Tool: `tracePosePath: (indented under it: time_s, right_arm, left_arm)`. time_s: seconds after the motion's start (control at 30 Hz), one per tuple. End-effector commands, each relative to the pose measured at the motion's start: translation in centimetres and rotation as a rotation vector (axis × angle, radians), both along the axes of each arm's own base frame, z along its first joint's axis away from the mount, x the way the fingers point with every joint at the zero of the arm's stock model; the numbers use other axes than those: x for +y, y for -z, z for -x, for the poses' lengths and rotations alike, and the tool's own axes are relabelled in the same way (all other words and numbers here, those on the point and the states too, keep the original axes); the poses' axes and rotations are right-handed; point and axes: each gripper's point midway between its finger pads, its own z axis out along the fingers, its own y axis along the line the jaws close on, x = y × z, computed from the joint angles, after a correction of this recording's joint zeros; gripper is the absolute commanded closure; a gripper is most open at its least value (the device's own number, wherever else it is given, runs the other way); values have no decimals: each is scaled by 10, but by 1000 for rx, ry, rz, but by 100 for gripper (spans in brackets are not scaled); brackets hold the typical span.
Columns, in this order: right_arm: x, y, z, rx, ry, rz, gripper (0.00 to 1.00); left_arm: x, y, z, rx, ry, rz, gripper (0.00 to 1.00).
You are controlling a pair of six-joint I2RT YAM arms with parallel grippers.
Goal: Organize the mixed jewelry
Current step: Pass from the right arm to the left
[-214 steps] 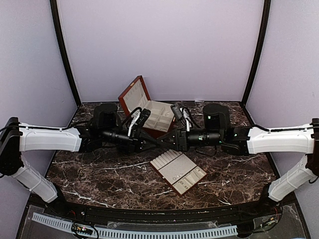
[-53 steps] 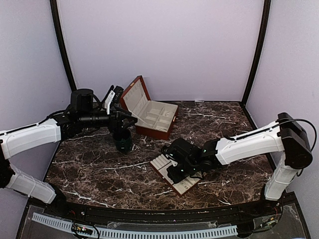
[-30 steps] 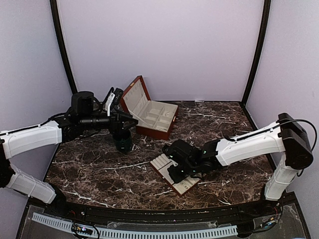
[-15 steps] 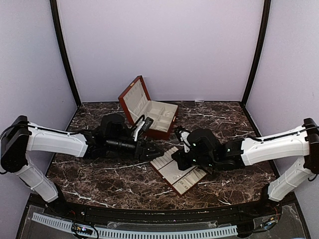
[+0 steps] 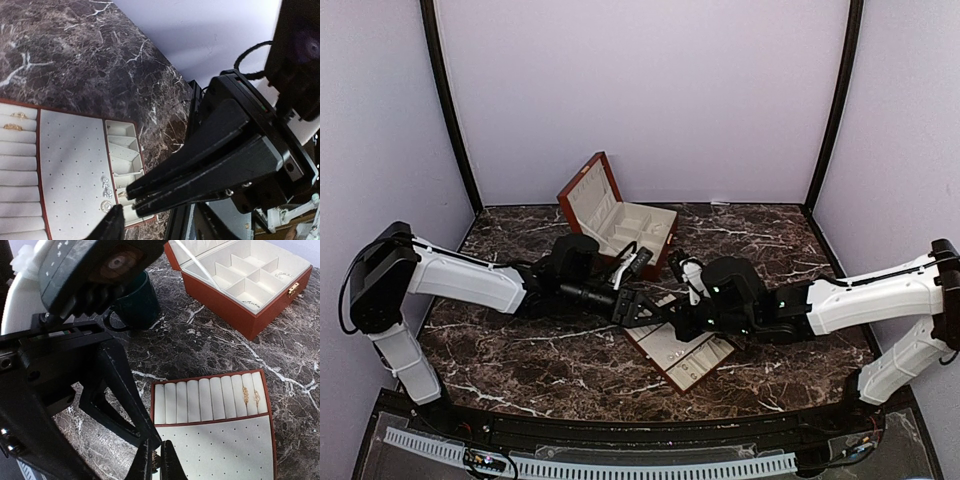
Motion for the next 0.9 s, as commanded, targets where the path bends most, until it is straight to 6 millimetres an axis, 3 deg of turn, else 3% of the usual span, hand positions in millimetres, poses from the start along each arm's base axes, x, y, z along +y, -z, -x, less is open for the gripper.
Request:
tracePosePath:
  time_s: [0.0,0.37,0.57,0.7,0.77,0.87]
  right_arm:
    - [4,-18,-1,-39,-16,-60,100]
    - [7,-19,0,-36,-33,-61,100]
    - [10,-21,7,-27,-73,-75,100]
    - [13,-21,11,-7,-98,-90,100]
    - [11,-22,9,8,-88,-101,93]
    - [6,-36,3,21,-67,-153,68]
  left_arm:
    - [-4,-6,1,1,18,9,61]
    - [-2,1,0,4,2,-7,90]
    - [-3,3,-2,-1,-3,-14,100]
    - [-1,2,-2,-34,-9,-4,100]
    - [1,-1,-3,-61,-16,12,100]
    - [5,-2,-3,-90,-26,26,100]
